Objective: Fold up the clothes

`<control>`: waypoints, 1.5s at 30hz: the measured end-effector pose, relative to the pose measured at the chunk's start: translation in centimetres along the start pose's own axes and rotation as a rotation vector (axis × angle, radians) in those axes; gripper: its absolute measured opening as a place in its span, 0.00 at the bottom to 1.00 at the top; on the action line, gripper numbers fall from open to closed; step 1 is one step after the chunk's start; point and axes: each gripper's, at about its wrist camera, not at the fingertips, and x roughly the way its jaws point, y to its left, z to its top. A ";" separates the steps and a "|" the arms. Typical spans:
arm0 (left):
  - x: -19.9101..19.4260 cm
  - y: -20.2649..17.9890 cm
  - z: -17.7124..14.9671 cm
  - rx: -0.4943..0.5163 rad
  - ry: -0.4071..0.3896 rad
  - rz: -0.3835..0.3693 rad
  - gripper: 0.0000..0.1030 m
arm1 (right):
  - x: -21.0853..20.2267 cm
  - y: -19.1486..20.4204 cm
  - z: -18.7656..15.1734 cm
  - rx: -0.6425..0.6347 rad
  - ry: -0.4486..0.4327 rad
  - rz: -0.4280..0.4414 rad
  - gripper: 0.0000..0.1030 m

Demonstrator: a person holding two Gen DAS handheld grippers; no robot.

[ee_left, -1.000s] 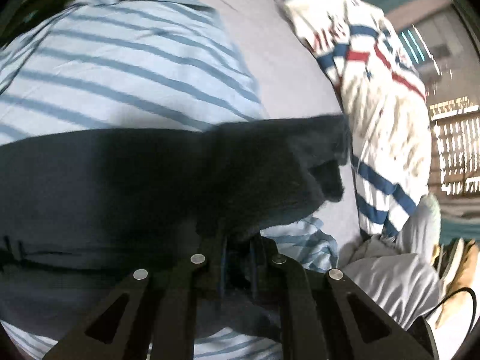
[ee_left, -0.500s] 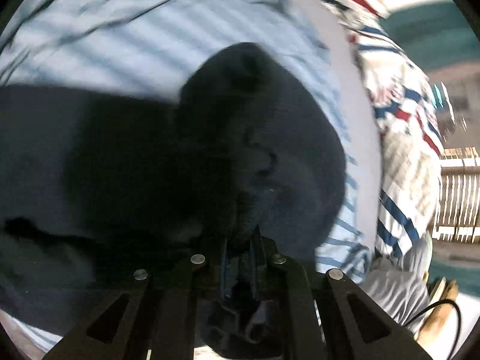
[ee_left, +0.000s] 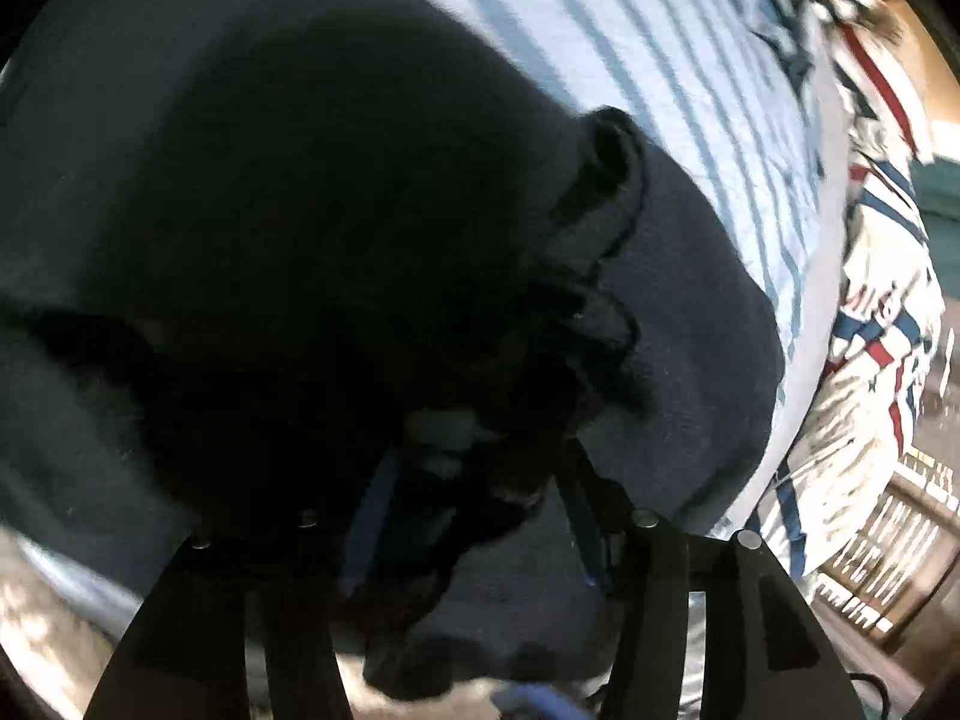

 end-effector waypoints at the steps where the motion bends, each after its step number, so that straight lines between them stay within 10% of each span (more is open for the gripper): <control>1: -0.5 0.2 0.1 -0.034 0.009 0.002 0.54 | -1.0 -0.2 0.1 0.010 -0.025 0.000 0.58; 8: -4.6 -4.6 -1.6 0.118 0.058 0.187 0.54 | -7.2 -3.6 0.5 0.216 -0.196 0.060 0.62; 12: -6.7 -9.1 -3.2 0.280 -0.003 0.269 0.54 | -10.3 -4.8 1.7 0.329 -0.262 -0.126 0.54; 19: -9.8 -11.3 -1.2 0.408 -0.195 0.150 0.54 | -10.9 -8.5 6.4 0.370 -0.278 -0.230 0.45; 27: -2.0 -7.6 1.9 0.419 -0.143 0.137 0.54 | -5.3 -11.8 12.1 0.316 -0.140 -0.244 0.41; 30: 0.4 -7.2 1.8 0.530 -0.228 0.259 0.17 | -4.1 -12.7 12.4 0.314 -0.135 -0.304 0.22; 37: -3.0 -1.4 3.8 0.254 -0.202 -0.142 0.16 | -4.3 -13.1 12.5 0.304 -0.189 -0.309 0.21; 39: -4.7 -0.2 2.4 0.258 -0.178 -0.293 0.25 | -5.4 -11.7 11.8 0.277 -0.198 -0.270 0.36; 40: -5.4 0.2 1.5 0.288 -0.165 -0.347 0.47 | -6.0 -11.0 11.3 0.267 -0.200 -0.244 0.40; 41: -5.8 0.4 0.2 0.328 -0.165 -0.355 0.73 | -6.5 -10.2 10.8 0.252 -0.199 -0.214 0.41; 45: -4.5 1.3 -3.1 0.417 -0.153 -0.236 0.73 | -7.2 -7.6 9.0 0.210 -0.195 -0.143 0.47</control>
